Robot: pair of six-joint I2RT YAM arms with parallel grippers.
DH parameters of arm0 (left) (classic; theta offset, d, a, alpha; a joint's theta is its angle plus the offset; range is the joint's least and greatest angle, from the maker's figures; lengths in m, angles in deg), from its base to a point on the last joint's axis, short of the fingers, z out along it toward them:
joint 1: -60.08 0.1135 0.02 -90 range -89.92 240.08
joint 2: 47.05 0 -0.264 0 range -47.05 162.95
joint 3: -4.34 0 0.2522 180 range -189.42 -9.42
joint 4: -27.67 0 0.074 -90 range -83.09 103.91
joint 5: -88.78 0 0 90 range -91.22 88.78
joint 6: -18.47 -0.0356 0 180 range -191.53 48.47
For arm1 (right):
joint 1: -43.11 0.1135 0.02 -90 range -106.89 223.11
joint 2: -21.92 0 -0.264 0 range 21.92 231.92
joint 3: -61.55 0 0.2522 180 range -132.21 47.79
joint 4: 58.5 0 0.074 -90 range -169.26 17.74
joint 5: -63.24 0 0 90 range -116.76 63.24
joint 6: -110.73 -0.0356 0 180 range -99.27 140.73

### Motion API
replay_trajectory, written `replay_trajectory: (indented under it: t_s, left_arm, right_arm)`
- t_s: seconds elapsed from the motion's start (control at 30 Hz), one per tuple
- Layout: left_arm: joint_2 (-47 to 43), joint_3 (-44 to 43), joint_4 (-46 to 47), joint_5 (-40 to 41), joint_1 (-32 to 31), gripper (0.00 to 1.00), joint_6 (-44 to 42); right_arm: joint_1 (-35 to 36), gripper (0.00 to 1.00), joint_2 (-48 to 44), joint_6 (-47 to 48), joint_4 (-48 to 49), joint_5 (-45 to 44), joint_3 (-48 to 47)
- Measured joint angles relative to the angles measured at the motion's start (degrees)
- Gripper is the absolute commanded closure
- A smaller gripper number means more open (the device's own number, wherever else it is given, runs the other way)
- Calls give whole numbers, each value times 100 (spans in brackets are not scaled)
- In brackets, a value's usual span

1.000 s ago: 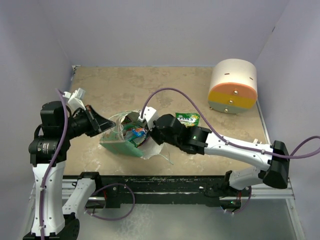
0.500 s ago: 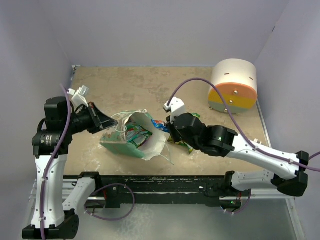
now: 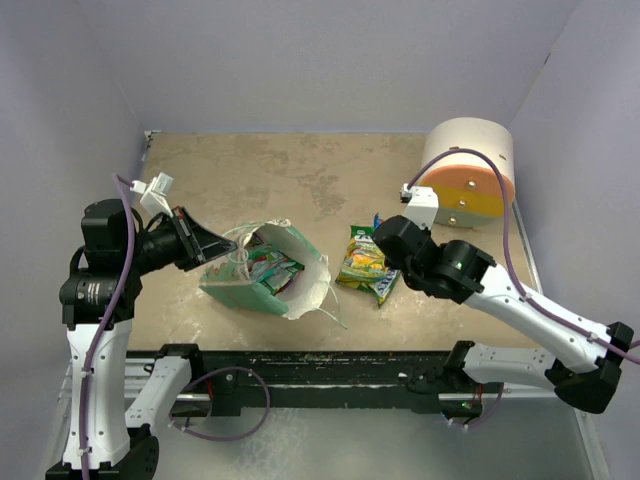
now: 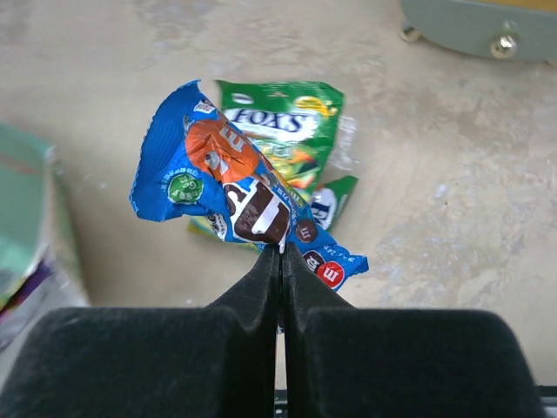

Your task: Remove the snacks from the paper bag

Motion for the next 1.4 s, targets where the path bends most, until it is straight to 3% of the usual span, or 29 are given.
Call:
replay_trajectory:
  t_s: [0.23, 0.6, 0.77, 0.8, 1.1, 1.27, 1.4]
  left_arm:
    - [-98, 4, -188, -254, 0, 100, 55]
    - [-221, 197, -758, -745, 0, 100, -140]
    - [-339, 214, -876, -833, 0, 100, -216]
    - [-361, 221, -883, -837, 0, 100, -232]
    - [-413, 278, -966, -850, 0, 100, -278]
    - [-431, 278, -964, -824, 0, 100, -284]
    - [-420, 278, -962, -802, 0, 100, -286]
  right_arm:
    - [-994, 100, 352, 271, 807, 601, 610]
    - [-1088, 100, 2201, 321, 1486, 1172, 645]
    - [-1088, 100, 2354, 111, 1644, 1346, 1071]
    - [-1088, 98, 2308, 85, 1725, 1384, 1209]
    - [-1088, 42, 1707, 83, 1679, 1628, 1580]
    - [-1088, 27, 855, 442, 1403, 1829, 1558]
    - [-1088, 25, 227, 793, 1285, 2179, 1541]
